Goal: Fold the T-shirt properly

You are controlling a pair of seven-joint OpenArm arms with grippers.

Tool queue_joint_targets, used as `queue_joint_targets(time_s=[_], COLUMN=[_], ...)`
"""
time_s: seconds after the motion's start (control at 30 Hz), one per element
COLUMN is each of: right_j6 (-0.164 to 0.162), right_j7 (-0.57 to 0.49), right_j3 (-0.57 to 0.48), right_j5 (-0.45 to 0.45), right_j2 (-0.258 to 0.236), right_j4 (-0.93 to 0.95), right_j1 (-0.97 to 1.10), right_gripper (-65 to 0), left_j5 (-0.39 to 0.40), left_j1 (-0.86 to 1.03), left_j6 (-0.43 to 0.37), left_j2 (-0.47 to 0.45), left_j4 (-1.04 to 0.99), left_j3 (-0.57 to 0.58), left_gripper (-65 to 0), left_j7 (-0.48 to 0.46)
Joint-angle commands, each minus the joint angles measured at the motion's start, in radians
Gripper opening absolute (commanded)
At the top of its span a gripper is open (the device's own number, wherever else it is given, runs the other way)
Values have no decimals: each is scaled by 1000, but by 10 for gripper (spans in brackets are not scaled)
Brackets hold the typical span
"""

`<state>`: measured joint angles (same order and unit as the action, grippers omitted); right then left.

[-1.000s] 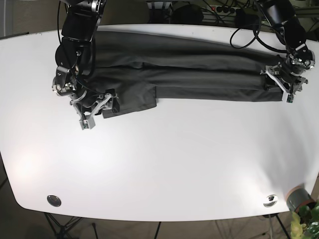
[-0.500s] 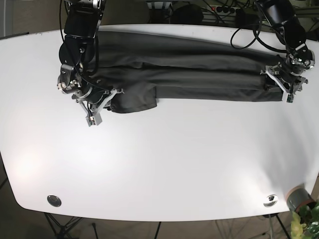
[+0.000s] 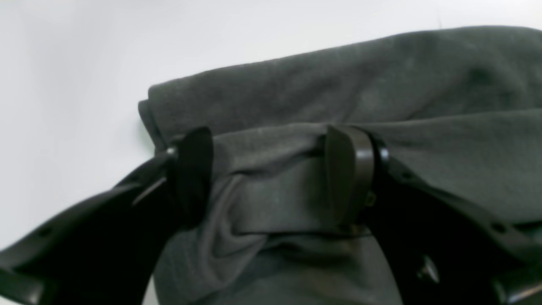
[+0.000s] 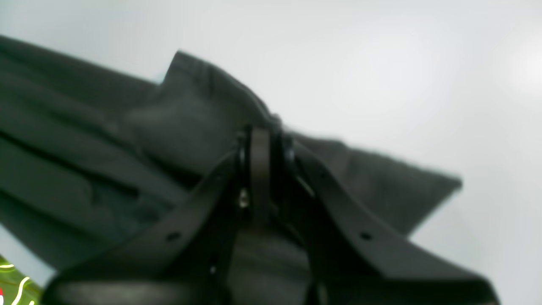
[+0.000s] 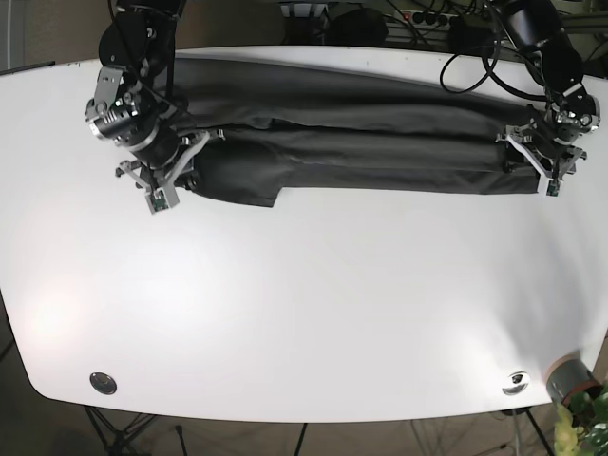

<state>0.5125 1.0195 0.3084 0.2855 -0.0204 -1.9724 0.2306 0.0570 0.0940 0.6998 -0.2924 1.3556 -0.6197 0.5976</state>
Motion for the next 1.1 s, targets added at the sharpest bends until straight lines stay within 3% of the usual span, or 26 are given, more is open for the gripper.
queue_joint_targets(time_s=[0.0, 0.13, 0.27, 0.5, 0.57, 0.67, 0.77, 0.83, 1.0, 1.07], right_j6=[8, 30, 30, 27, 27, 27, 27, 27, 24, 1], right_j7=[-8, -8, -9, -11, -12, -12, -12, -14, -15, -15], right_j3=[45, 108, 199, 219, 219, 209, 171, 137, 48, 25], right_j5=[4, 76, 165, 171, 171, 171, 172, 171, 151, 99], right_j2=[24, 35, 37, 35, 35, 35, 35, 32, 3, 3], right_j4=[-51, -61, -57, -46, -51, -52, -61, -63, -41, -18], right_j1=[39, 106, 157, 197, 204, 203, 198, 195, 141, 123], right_gripper=[-628, -628, -626, -604, -530, -336, -206, -201, -274, -292], left_j5=[-19, -19, -19, -19, -19, -19, -19, -19, -19, -19], left_j1=[-3, -3, -3, -3, -3, -4, -4, -4, -4, -4], left_j6=[-2, -2, -2, -2, -2, -2, -2, -2, -2, -2], left_j2=[-14, -14, -14, -14, -14, -14, -14, -14, -14, -14], left_j4=[8, 9, 8, 6, 9, 9, 9, 8, 8, 6], left_j3=[-1, -1, -1, 2, 4, 4, 4, 4, 4, 2], left_gripper=[-271, -271, -271, -271, -271, -271, -271, -271, -271, -271], left_j7=[17, 17, 17, 17, 17, 17, 17, 17, 17, 17])
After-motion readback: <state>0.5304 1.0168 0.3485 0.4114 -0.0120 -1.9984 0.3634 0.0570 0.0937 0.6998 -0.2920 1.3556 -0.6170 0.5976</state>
